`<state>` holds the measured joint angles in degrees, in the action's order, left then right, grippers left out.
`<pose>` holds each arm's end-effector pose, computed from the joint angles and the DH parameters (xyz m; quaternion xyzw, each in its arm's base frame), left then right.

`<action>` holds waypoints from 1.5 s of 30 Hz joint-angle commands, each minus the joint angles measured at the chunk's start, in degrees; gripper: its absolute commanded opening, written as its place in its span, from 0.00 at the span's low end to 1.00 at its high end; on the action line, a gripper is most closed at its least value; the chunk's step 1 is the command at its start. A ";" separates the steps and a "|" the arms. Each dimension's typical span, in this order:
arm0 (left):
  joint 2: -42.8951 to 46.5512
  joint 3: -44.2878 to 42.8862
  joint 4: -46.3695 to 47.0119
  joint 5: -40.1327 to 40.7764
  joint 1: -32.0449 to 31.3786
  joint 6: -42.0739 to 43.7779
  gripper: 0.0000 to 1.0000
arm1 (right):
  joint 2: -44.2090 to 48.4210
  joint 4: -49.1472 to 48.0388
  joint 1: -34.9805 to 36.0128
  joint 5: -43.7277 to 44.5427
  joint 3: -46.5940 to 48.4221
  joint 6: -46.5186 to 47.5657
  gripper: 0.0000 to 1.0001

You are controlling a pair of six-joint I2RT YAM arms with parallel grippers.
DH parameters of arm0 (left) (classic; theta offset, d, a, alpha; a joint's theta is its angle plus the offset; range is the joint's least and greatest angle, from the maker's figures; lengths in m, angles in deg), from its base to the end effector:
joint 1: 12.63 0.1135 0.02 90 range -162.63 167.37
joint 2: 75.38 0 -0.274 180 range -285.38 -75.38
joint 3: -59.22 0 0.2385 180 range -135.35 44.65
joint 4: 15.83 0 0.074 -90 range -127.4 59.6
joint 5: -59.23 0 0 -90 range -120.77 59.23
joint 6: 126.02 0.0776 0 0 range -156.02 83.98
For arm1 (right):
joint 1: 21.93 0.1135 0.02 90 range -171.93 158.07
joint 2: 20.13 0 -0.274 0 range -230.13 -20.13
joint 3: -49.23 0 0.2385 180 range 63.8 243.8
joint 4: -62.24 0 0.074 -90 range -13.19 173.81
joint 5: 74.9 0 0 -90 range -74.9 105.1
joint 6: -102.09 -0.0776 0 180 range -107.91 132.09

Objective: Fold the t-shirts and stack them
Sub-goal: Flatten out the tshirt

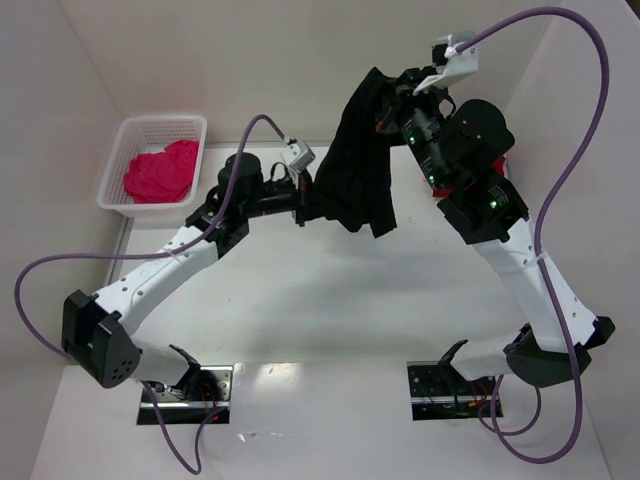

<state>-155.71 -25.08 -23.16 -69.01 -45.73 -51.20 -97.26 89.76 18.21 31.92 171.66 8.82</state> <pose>0.2641 -0.2295 0.3922 0.3290 0.6440 -0.4826 0.4941 0.2193 0.1556 0.5954 -0.0723 0.5904 0.2155 0.7744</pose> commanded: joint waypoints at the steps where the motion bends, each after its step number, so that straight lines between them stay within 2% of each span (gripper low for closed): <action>1: 7.46 -6.63 1.38 12.11 0.06 0.06 0.00 | 1.71 -5.82 0.03 3.83 -4.47 1.25 0.08; 3: 8.87 -11.27 -3.52 16.95 0.06 2.16 0.00 | 3.55 -7.32 0.03 6.29 -7.03 1.25 0.10; 4: 8.88 -17.22 -5.38 21.06 0.06 3.04 0.00 | 3.56 -9.24 0.03 7.25 -9.83 1.25 0.12; 6: 8.88 -23.31 -9.51 24.77 0.06 5.77 0.00 | 4.96 -10.83 0.03 9.80 -12.57 0.72 0.21; 8: 8.88 -30.42 -10.41 30.13 0.06 7.09 0.00 | 4.96 -12.41 -0.58 11.47 -15.99 0.02 0.24; 11: 8.26 -35.28 -10.93 34.79 0.06 7.62 0.00 | 6.36 -13.56 -1.81 10.96 -19.87 -2.70 0.29; 13: 5.99 -40.81 -12.60 35.69 0.06 7.62 0.00 | 6.99 -14.17 -1.82 10.95 -21.97 -3.85 0.37; 14: 4.15 -42.75 -14.26 36.65 0.06 7.62 0.00 | 7.77 -14.88 -1.82 10.26 -22.59 -3.85 0.43; 15: 3.18 -44.59 -15.32 36.66 0.06 7.62 0.00 | 8.30 -14.88 -1.82 10.25 -23.30 -3.85 0.57; 19: -1.75 -55.23 -22.44 35.61 0.06 7.62 0.00 | 12.59 -16.46 -1.82 6.67 -27.42 -3.85 0.90; 22: -4.12 -60.86 -25.96 35.07 0.06 7.10 0.00 | 15.41 -19.00 -1.82 1.39 -30.42 -2.62 1.00; 24: -4.82 -62.88 -27.11 36.12 0.06 5.78 0.00 | 16.74 -19.63 -1.82 -2.83 -30.42 -4.45 1.00; 28: -6.06 -64.12 -27.81 43.40 0.06 0.86 0.00 | 16.74 -17.88 -1.82 -8.89 -28.58 -8.94 1.00; 33: -5.45 -56.15 -22.90 45.18 0.06 -3.98 0.00 | 15.00 -18.48 -1.82 -22.25 -28.58 -11.76 1.00; 38: -5.53 -57.70 -23.06 41.67 0.06 -5.47 0.00 | 10.24 -21.47 -1.82 -22.97 -29.28 -11.24 1.00; 45: -6.15 -59.55 -25.44 36.84 0.06 -6.27 0.00 | 4.01 -23.23 -1.82 -24.64 -22.62 -5.45 1.00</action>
<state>-162.51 -82.26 -51.33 -29.05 -45.73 -55.94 -91.99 71.55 16.66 9.12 143.28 -0.34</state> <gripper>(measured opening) 0.008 0.994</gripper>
